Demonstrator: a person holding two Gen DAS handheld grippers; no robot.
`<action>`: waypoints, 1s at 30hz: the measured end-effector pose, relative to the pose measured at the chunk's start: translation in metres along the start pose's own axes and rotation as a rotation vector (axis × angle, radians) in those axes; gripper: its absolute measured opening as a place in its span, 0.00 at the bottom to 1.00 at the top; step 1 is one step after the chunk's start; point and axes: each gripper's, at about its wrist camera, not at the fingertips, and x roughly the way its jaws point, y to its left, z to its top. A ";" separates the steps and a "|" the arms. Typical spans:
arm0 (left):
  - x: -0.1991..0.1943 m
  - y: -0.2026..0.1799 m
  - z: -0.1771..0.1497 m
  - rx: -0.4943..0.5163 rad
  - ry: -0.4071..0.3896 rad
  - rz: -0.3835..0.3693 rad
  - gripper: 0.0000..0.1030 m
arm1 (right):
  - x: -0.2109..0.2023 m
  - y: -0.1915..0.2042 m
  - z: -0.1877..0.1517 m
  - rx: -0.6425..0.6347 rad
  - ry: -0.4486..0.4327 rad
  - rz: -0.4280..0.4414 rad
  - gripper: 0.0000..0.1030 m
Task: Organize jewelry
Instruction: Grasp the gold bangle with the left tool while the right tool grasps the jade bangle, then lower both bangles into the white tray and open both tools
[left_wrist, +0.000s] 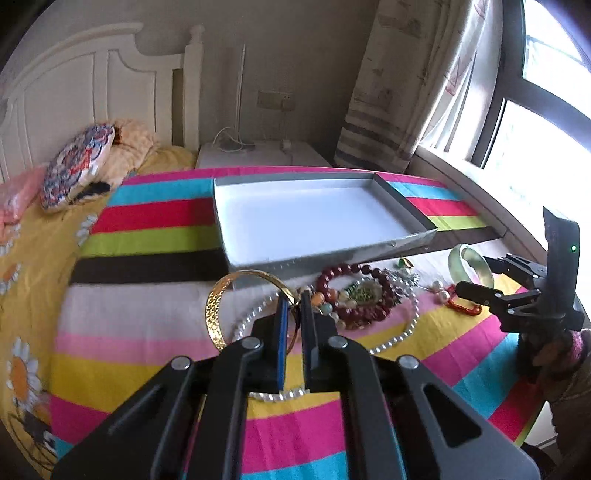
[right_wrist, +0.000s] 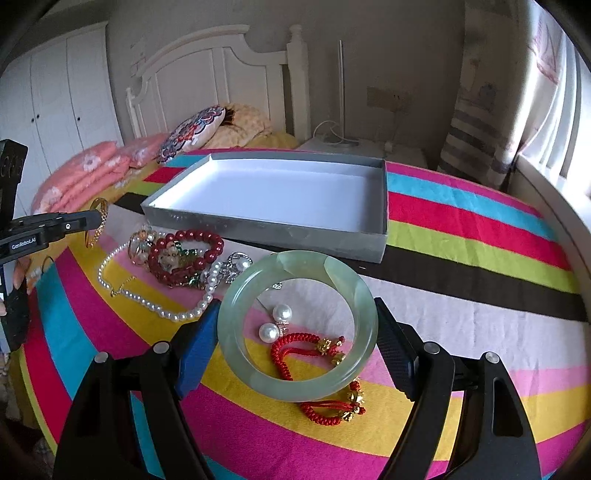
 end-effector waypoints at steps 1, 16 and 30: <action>0.003 -0.001 0.005 0.016 0.008 0.007 0.06 | 0.002 -0.001 0.004 0.006 0.004 0.002 0.74; 0.106 -0.033 0.096 0.267 0.170 0.125 0.06 | 0.067 -0.022 0.093 0.101 0.058 -0.058 0.74; 0.168 -0.038 0.092 0.341 0.318 0.126 0.45 | 0.119 -0.020 0.104 0.127 0.199 -0.106 0.92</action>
